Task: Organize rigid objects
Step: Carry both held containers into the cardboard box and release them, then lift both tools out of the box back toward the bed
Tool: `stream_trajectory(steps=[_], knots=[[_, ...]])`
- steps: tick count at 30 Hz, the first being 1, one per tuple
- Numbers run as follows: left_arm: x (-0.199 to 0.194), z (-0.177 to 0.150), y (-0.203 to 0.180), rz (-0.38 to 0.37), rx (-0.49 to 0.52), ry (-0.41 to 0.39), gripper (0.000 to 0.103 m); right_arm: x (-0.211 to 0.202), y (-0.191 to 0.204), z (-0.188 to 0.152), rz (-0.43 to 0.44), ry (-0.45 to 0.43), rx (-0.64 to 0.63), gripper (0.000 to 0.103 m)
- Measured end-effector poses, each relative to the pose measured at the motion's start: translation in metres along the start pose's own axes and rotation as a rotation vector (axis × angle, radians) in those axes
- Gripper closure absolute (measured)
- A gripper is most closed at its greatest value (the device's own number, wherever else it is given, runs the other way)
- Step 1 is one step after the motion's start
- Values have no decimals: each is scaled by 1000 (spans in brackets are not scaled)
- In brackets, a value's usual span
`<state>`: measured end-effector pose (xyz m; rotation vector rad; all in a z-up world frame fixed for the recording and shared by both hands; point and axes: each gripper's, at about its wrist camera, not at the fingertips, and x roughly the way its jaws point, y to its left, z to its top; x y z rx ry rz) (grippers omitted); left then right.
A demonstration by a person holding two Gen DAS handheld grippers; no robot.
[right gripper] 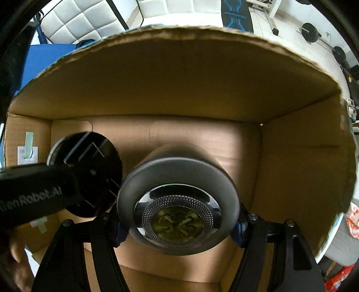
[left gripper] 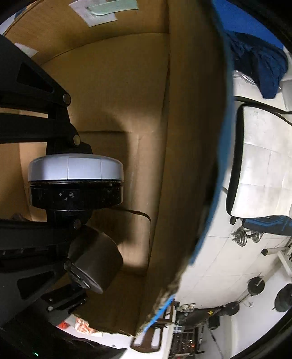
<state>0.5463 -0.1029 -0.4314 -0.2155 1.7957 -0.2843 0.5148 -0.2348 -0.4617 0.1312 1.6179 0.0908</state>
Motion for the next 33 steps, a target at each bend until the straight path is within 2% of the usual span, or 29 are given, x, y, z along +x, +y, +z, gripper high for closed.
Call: stream_trajectory(steps=[6, 10, 13, 17, 22, 23, 24, 26, 28, 29, 33], knots=[[-3, -4, -6, -34, -31, 25, 70, 7, -12, 7, 45, 52, 32, 31], [-6, -9, -9, -28, -44, 33, 69, 6, -17, 9, 55, 60, 45, 30], [-10, -16, -14, 16, -31, 16, 69, 0, -19, 10, 50, 56, 45, 29], [-15, -23, -16, 77, -10, -17, 58, -6, -13, 7, 50, 51, 37, 29], [-33, -33, -22, 145, 19, -80, 55, -20, -17, -6, 39, 39, 25, 28], [-37, -37, -24, 155, 23, -96, 51, -24, -17, -10, 41, 36, 23, 28], [-43, -43, -26, 172, 28, -122, 45, -27, -15, -14, 41, 29, 20, 26], [-51, -51, -22, 188, 34, -165, 42, -34, -10, -26, 43, 12, 13, 22], [-65, -59, -20, 220, 45, -211, 42, -44, 3, -36, 24, -11, 9, 12], [-69, -62, -18, 229, 51, -225, 42, -45, 3, -35, 15, -20, 8, 2], [-81, -85, -14, 277, 51, -293, 35, -57, -1, -53, -5, -54, 18, 0]])
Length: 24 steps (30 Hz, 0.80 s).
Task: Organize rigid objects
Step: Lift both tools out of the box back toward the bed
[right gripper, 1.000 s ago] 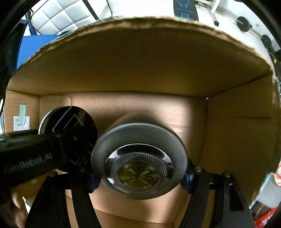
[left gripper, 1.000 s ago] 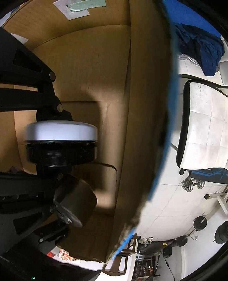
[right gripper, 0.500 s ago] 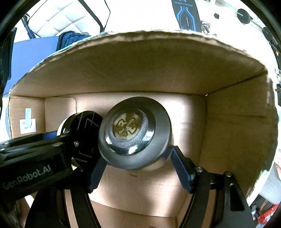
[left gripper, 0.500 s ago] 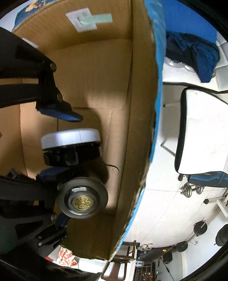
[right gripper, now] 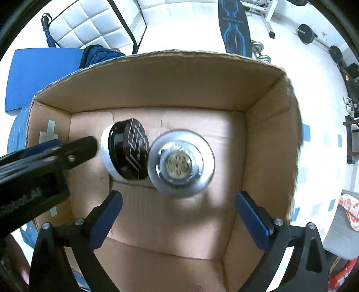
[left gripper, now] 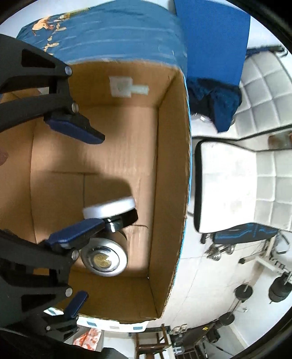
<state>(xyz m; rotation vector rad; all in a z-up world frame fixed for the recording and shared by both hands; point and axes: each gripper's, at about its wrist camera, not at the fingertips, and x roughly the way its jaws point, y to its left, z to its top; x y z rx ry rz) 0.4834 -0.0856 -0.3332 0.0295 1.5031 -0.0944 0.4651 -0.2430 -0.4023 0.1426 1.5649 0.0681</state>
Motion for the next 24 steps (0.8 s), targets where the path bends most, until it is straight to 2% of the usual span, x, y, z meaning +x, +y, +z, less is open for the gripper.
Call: stream_trajectory(steps=[2, 4, 12, 16, 24], knots=[[-8, -4, 3, 9, -7, -36, 32, -6, 2, -9, -7, -18, 14, 0], [-15, -12, 6, 17, -11, -72, 24, -18, 1, -28, -8, -45, 30, 0], [-57, -55, 22, 57, -15, -202, 14, -64, 6, -76, -79, -177, 62, 0], [-79, -82, 27, 60, -12, -254, 14, -87, 15, -92, -97, -237, 66, 0], [-123, -144, 33, 88, 22, -350, 14, -139, 29, -149, -111, -345, 56, 0]])
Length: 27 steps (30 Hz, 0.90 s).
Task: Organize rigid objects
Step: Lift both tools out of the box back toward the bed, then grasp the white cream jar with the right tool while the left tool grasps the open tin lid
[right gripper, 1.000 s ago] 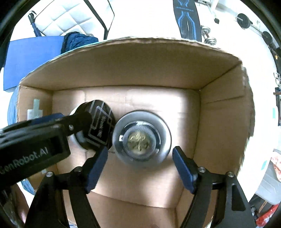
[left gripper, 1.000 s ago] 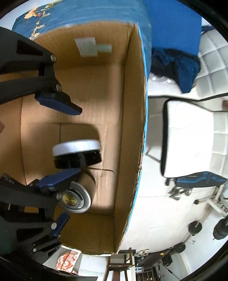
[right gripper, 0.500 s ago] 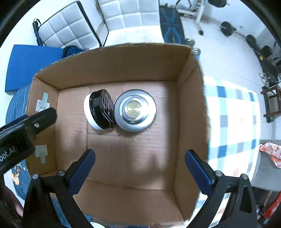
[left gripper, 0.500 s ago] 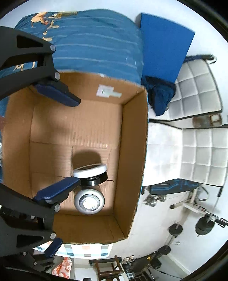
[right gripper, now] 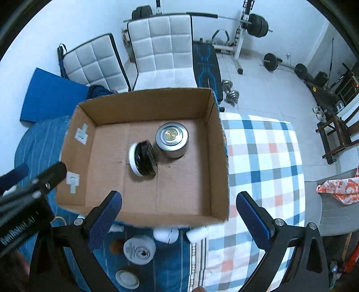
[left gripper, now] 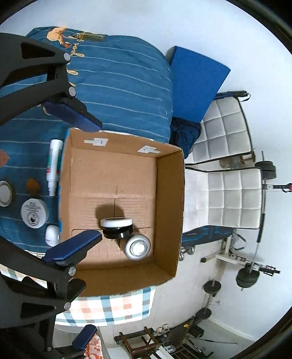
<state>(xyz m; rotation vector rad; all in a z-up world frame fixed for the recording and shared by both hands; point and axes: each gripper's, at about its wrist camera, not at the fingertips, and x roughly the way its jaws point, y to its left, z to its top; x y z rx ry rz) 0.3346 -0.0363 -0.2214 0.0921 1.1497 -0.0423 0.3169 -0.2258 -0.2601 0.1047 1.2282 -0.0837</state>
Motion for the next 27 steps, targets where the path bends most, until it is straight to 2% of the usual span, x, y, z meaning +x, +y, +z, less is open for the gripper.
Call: stream_trajectory(steps=[11, 15, 19, 23, 27], knots=[[-54, -40, 8, -15, 4, -48, 14, -55, 2, -46, 76, -56, 6, 0], [-50, -60, 12, 10, 6, -24, 14, -46, -3, -67, 107, -2, 12, 0], [-17, -87, 22, 53, -12, 65, 14, -9, -4, -91, 129, 117, 24, 0], [38, -118, 38, 97, -42, 215, 14, 44, 7, -112, 162, 236, 24, 0], [86, -145, 49, 154, -46, 325, 14, 101, 30, -125, 175, 332, 3, 0]])
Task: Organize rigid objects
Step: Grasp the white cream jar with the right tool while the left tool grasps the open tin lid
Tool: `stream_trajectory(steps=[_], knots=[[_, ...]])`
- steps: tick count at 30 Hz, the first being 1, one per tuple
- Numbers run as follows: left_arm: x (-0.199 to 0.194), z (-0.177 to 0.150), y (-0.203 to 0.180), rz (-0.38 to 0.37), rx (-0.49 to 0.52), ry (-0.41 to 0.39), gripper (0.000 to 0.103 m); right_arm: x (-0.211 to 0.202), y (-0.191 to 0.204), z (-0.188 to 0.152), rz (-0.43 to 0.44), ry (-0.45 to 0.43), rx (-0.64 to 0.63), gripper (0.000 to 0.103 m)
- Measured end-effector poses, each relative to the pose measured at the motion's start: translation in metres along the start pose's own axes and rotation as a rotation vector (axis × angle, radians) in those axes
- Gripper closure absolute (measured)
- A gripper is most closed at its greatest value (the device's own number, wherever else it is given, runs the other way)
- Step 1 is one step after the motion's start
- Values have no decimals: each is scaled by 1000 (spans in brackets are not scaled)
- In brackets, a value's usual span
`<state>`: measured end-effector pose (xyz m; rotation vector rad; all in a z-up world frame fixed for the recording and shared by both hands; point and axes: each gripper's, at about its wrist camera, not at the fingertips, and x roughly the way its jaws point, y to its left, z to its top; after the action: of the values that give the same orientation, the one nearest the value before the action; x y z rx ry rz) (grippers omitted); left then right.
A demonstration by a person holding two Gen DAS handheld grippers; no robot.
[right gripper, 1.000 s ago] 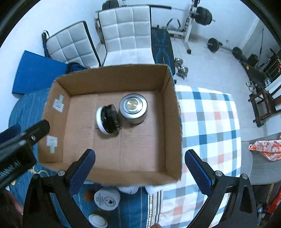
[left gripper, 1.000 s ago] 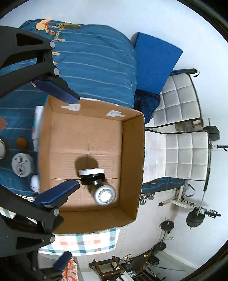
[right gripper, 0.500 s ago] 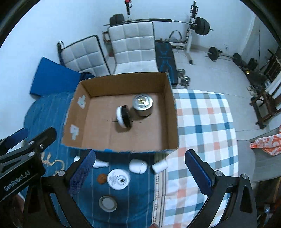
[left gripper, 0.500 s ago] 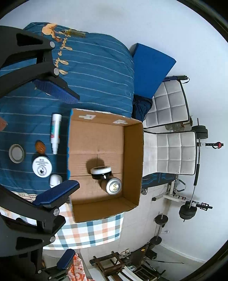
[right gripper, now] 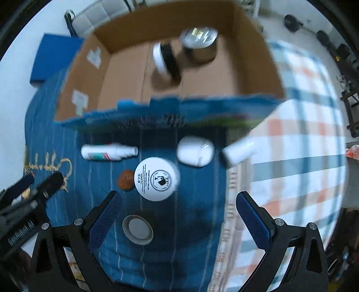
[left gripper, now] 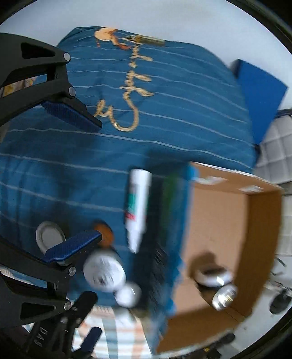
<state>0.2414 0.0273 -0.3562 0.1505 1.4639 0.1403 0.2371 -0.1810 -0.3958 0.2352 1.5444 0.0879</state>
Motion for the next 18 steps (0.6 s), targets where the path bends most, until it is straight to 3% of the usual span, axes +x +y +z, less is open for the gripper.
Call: stream_trajectory(steps=[4, 9, 11, 15, 18], knots=[[36, -8, 7, 39, -26, 61, 14, 42, 15, 6, -1, 57, -21, 1], [55, -10, 10, 41, -44, 105, 14, 83, 21, 10, 2, 133, -15, 21], [55, -10, 11, 37, -43, 108, 14, 87, 22, 9, 22, 136, -13, 28], [47, -16, 7, 9, -32, 103, 14, 82, 15, -1, -17, 125, -38, 29], [37, -26, -3, -63, -11, 123, 14, 74, -5, -17, -44, 151, -44, 29]])
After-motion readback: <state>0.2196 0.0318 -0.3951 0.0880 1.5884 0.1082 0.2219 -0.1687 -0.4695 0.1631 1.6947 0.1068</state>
